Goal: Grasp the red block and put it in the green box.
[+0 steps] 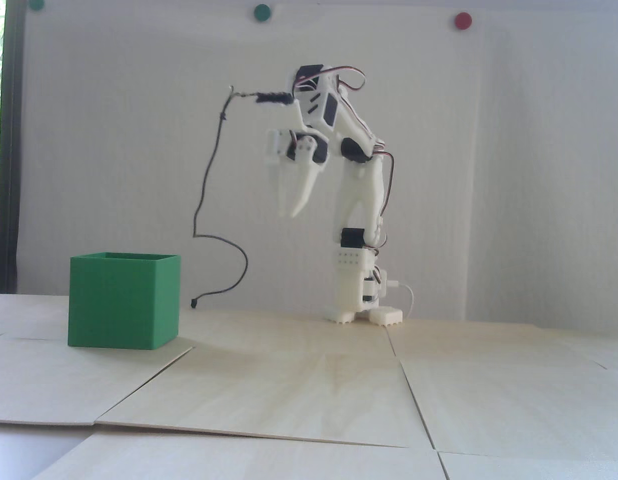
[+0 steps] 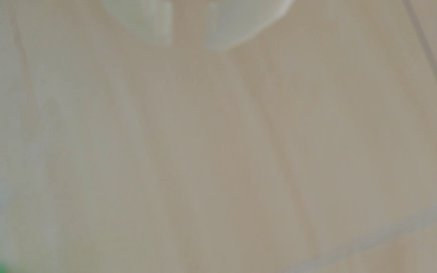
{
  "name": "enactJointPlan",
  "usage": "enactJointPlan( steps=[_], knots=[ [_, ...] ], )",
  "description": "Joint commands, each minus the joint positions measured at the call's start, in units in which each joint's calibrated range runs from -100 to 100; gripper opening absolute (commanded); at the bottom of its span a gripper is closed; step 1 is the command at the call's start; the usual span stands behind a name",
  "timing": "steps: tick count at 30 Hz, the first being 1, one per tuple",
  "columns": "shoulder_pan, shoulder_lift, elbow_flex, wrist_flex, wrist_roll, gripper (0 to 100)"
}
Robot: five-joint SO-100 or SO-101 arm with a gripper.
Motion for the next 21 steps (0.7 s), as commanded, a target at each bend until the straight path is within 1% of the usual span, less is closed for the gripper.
enactJointPlan(
  steps=[1,6,10,12,15,21],
  knots=[
    [-3.3,-21.0,29.3,-13.0,0.4,2],
    [-4.2,-35.3,56.5,-34.5,0.5,2],
    [-5.8,-45.4,73.6,-46.5,0.3,2],
    [-7.1,-50.4,80.1,-51.2,-1.7,2],
    [-10.7,-58.5,87.8,-55.2,-4.0,2],
    [-14.0,-72.6,99.9,-55.7,-4.2,2]
  ],
)
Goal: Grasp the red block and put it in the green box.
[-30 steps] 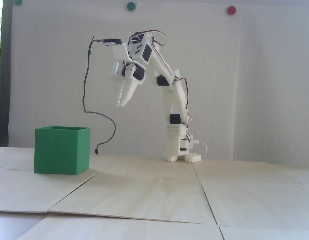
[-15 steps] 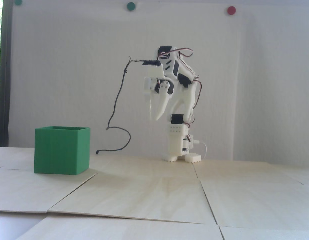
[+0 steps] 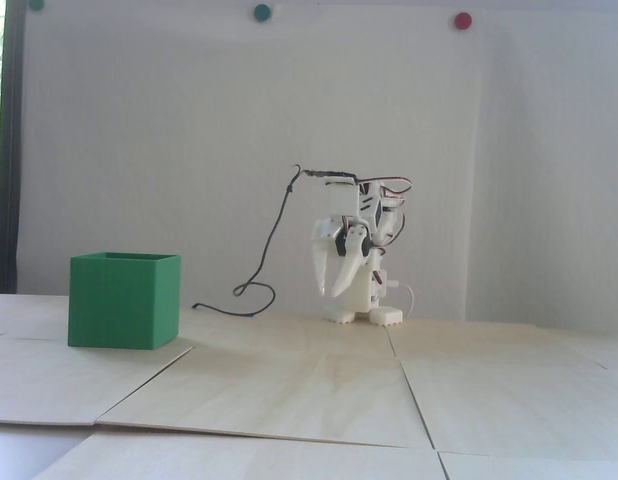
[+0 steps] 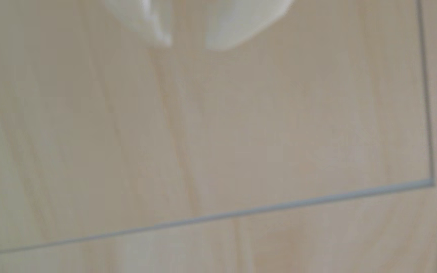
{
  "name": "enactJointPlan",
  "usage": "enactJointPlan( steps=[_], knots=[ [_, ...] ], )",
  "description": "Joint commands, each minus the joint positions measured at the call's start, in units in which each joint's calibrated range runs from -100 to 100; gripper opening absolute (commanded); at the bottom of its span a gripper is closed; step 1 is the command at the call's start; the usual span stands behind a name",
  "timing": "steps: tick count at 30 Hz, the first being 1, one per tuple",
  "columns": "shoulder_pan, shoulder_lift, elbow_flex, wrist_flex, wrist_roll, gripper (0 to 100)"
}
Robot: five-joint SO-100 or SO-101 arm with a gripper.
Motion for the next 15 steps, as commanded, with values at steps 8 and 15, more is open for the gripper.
enactJointPlan(
  steps=[8,15],
  knots=[
    [-3.1,-26.0,17.1,3.6,-0.6,2],
    [-4.9,-27.6,16.7,17.7,-0.2,2]
  ],
)
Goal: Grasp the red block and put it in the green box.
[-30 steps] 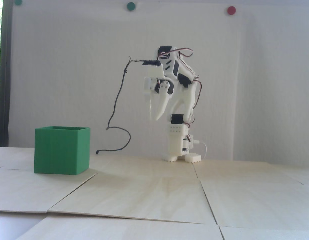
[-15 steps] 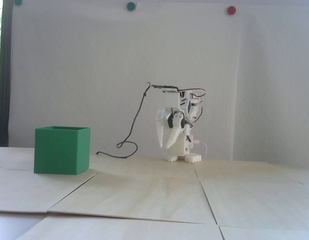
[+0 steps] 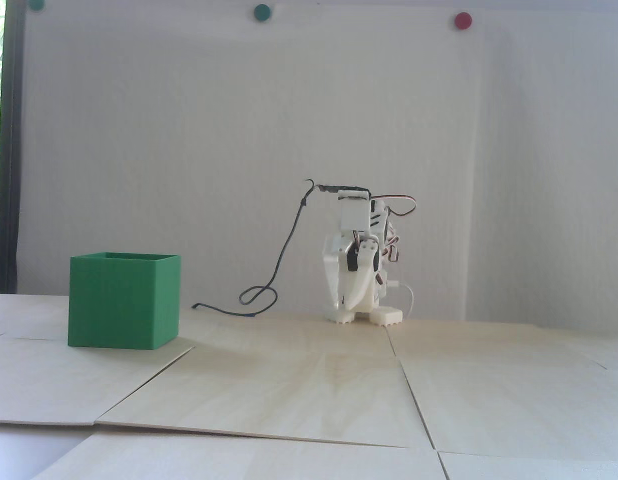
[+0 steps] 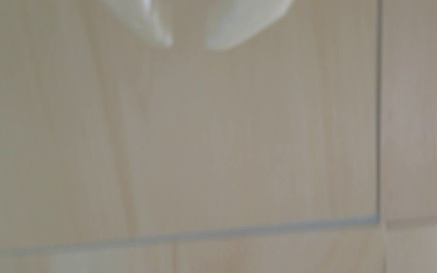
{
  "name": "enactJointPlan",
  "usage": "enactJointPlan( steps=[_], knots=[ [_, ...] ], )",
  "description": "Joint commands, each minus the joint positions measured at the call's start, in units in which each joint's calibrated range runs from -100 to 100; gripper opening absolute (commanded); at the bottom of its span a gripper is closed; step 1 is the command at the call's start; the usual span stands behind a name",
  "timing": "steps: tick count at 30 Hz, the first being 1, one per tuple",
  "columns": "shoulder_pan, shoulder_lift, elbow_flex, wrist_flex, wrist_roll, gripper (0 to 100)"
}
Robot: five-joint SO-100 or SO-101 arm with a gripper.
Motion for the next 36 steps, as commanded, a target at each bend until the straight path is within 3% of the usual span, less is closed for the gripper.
enactJointPlan(
  steps=[1,9,36],
  knots=[
    [-0.7,-1.8,0.8,12.0,0.1,2],
    [-0.3,-1.8,0.8,24.9,-0.2,3],
    [-0.4,-1.8,0.8,24.9,-0.2,3]
  ],
)
